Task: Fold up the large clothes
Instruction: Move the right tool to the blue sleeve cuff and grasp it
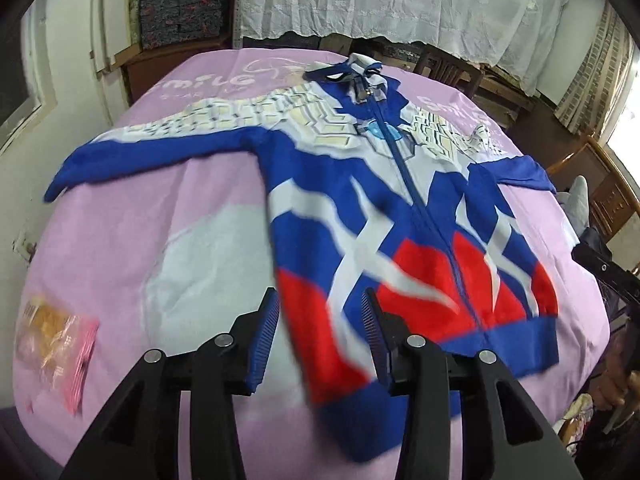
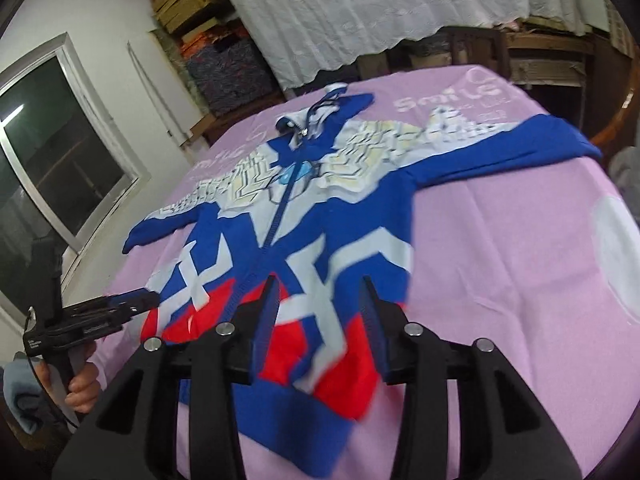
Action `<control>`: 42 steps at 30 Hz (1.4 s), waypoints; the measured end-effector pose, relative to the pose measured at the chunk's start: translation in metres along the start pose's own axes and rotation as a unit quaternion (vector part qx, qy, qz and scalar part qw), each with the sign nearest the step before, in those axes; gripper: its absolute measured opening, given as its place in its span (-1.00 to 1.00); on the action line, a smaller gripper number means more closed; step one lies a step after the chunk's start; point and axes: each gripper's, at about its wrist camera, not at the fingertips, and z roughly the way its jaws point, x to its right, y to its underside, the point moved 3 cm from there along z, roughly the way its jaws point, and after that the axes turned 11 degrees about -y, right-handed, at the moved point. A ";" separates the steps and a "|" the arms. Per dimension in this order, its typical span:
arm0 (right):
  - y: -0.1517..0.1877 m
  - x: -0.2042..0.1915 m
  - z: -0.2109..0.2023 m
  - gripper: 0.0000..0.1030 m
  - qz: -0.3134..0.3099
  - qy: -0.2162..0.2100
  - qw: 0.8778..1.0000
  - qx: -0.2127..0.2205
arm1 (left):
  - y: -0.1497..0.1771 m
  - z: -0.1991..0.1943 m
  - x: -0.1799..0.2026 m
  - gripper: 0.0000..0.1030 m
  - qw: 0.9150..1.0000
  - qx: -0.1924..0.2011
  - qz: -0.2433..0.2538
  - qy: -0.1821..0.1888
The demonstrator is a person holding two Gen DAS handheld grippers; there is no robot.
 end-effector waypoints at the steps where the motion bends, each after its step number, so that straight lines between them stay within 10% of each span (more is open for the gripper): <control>1: -0.004 0.001 0.012 -0.21 0.006 -0.007 1.000 -0.011 | -0.006 0.007 0.005 -0.12 1.000 -0.006 0.002 0.007; 7: -0.002 0.037 0.072 -0.31 0.060 -0.005 0.994 -0.095 | -0.016 0.055 0.012 -0.12 0.999 -0.034 0.016 -0.034; 11: -0.024 0.057 0.057 -0.27 0.090 -0.017 0.994 -0.067 | -0.023 0.056 0.006 -0.13 0.998 -0.044 0.022 -0.035; 15: -0.078 0.088 0.049 0.20 0.124 -0.006 0.992 -0.003 | -0.066 0.053 -0.001 -0.01 0.998 -0.021 0.003 -0.052; 24: -0.130 0.149 0.128 0.15 0.180 0.006 0.984 -0.008 | -0.147 0.109 0.041 0.37 0.998 -0.005 0.008 -0.068; 29: -0.139 0.179 0.090 0.14 0.179 0.061 0.980 0.058 | -0.150 0.153 0.033 0.62 0.996 -0.015 0.000 -0.093; 35: -0.134 0.250 -0.011 0.17 0.282 0.081 0.939 0.178 | -0.147 0.160 0.032 0.93 0.996 -0.018 0.009 -0.089; 42: -0.107 0.303 -0.047 0.18 0.376 0.086 0.897 0.218 | -0.142 0.159 0.035 0.93 0.994 -0.004 0.004 -0.113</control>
